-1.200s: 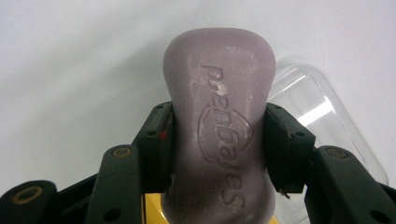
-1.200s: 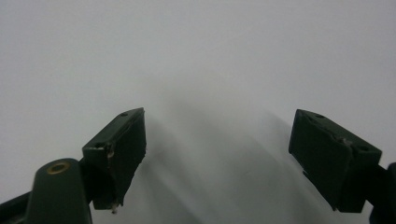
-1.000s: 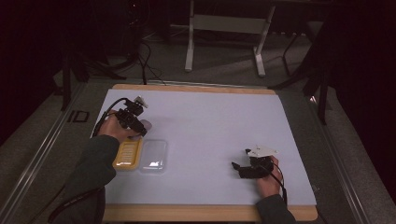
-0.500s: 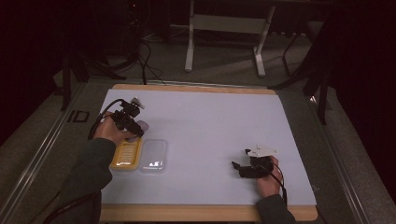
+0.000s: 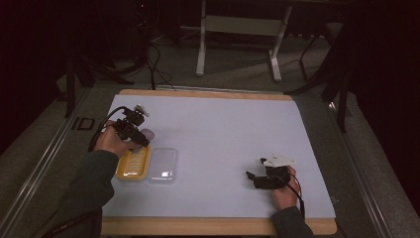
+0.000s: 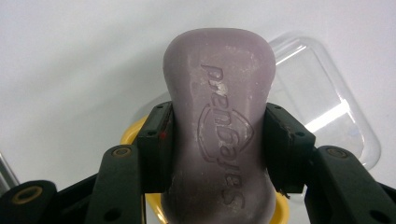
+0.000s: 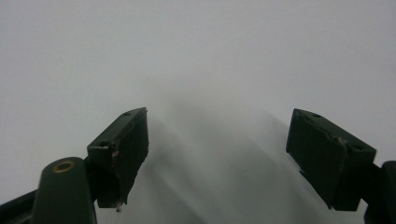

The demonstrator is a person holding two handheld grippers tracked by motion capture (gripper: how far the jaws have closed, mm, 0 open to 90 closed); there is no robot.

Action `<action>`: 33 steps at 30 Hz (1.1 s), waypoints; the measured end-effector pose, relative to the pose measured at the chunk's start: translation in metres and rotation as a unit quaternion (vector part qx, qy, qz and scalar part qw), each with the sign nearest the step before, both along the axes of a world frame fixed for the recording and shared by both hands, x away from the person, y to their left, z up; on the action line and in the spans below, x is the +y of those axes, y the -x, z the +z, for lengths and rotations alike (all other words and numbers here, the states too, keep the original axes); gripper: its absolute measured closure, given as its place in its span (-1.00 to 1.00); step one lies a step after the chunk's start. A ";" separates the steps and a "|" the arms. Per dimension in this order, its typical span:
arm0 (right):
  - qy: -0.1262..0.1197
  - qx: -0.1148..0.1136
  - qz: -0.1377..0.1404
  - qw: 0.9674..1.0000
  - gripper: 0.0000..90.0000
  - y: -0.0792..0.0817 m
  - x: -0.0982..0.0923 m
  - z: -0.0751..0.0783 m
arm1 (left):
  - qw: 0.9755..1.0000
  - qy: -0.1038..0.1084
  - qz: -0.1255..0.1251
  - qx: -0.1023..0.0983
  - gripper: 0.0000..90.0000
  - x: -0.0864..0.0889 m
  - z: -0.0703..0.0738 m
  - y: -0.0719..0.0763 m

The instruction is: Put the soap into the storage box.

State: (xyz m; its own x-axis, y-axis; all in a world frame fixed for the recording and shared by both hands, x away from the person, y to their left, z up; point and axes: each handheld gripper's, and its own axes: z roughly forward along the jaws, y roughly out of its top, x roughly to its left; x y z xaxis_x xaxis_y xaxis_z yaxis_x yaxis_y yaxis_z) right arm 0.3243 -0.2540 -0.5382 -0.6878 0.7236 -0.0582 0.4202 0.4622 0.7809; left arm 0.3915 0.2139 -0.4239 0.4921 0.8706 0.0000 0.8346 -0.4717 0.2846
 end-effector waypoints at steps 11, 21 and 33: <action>-0.001 -0.002 -0.002 1.000 -0.55 0.000 0.000 0.000 | 1.000 0.011 0.015 -0.002 0.10 0.009 0.002 0.014; -0.001 -0.002 -0.002 1.000 -0.55 0.000 0.000 0.000 | 0.999 0.026 0.030 -0.003 0.10 0.012 -0.003 0.023; -0.002 -0.002 -0.002 1.000 -0.55 0.000 -0.001 0.000 | 0.999 0.016 0.043 -0.010 0.10 0.010 -0.011 0.030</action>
